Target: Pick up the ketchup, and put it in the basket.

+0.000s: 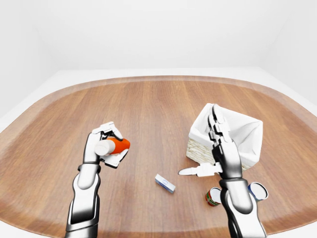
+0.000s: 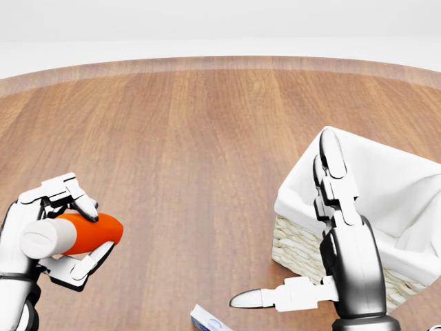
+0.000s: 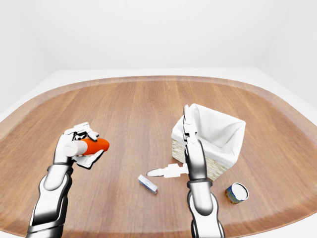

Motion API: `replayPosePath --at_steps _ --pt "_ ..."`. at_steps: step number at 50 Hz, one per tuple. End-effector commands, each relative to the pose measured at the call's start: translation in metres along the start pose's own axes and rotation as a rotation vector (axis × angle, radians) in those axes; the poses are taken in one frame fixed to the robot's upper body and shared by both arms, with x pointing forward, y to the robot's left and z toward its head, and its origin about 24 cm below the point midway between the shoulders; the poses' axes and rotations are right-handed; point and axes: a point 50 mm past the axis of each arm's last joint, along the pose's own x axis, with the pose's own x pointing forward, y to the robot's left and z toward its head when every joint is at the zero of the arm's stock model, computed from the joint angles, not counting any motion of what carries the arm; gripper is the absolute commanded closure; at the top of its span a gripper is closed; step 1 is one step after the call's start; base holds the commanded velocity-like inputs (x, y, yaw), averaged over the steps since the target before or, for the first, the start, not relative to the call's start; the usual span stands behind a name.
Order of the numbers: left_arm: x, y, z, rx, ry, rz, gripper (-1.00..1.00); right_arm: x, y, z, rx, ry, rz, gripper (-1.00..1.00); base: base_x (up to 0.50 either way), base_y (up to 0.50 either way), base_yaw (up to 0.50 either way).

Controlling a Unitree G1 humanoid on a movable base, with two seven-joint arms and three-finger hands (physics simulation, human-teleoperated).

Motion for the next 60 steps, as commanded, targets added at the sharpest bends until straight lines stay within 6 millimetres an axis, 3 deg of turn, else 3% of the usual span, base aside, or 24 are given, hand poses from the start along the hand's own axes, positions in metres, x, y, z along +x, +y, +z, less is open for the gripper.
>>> replayPosePath --at_steps 1,15,27,42,51,60 --pt "0.005 -0.016 0.033 -0.01 -0.112 -0.032 1.0 -0.001 -0.002 0.004 0.002 -0.017 -0.003 -1.0 0.0 0.0 0.0" --pt "0.012 -0.039 0.063 -0.012 -0.233 -0.089 1.0 0.0 -0.001 0.002 0.003 -0.01 -0.001 -1.0 0.0 0.0 0.0" --pt "0.015 -0.053 0.103 -0.055 -0.397 -0.117 1.0 0.0 -0.002 0.005 0.006 -0.022 -0.001 -1.0 0.0 0.0 0.0" --pt "0.005 -0.076 0.137 -0.136 -0.533 -0.168 1.0 0.0 -0.002 0.005 0.005 -0.021 -0.002 -1.0 0.0 0.0 0.0" --pt "0.0 -0.095 0.133 -0.177 -0.499 -0.214 1.0 -0.001 -0.001 0.005 0.003 -0.02 0.001 -1.0 0.0 0.0 0.0" --pt "0.012 -0.109 0.111 -0.194 -0.382 -0.218 0.99 0.0 0.0 0.004 0.005 -0.015 0.003 -1.0 0.0 0.0 0.0"
